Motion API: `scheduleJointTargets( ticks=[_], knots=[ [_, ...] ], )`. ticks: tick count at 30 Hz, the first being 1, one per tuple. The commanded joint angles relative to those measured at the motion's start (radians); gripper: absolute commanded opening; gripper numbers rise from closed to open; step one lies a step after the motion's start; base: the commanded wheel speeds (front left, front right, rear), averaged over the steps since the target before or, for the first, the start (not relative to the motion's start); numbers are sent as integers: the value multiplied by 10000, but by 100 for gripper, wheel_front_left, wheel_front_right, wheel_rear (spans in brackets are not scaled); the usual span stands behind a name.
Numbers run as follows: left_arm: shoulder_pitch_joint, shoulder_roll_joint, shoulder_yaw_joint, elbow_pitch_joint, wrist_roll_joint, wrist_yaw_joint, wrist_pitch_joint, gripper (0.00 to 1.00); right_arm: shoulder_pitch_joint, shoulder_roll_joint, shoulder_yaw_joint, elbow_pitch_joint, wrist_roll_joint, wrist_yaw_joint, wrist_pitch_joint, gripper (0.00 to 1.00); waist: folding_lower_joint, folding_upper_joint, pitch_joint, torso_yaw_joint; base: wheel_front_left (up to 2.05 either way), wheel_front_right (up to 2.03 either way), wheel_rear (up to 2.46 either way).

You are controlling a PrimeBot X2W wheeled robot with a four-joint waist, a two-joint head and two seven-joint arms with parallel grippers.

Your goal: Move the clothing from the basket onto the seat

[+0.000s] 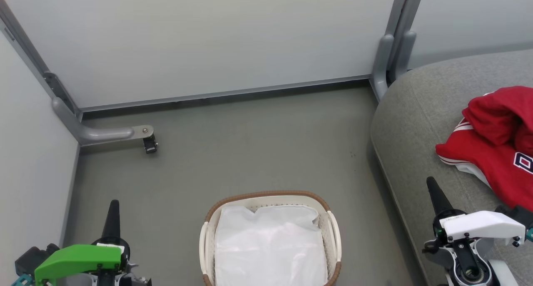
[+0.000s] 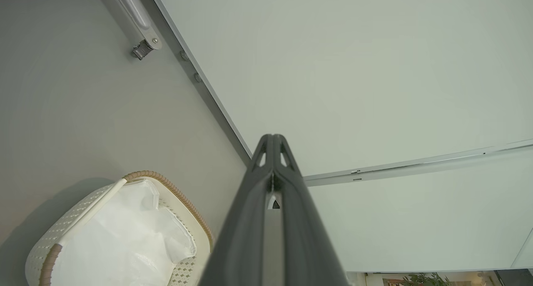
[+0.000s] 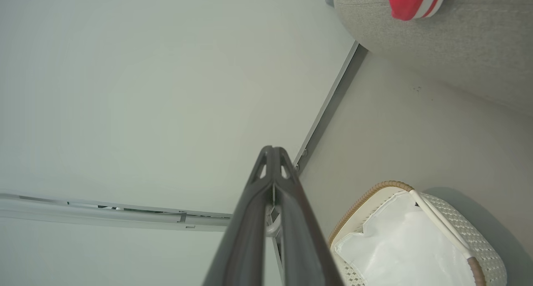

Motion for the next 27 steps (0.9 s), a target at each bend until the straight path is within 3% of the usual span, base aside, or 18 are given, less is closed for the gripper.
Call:
scheduleJointTargets(
  ticks=[1, 27],
  knots=[
    [-261, 77, 37, -97, -270, -96, 67, 0, 85, -56, -54, -128, 242, -6, 80, 0, 0, 0, -1, 6, 0, 0, 0],
    [-510, 89, 166, -269, -2397, -200, 630, 0, 192, -72, -325, -483, 2343, -6, 625, 0, 0, 0, -13, 113, 0, 0, 0]
  ],
)
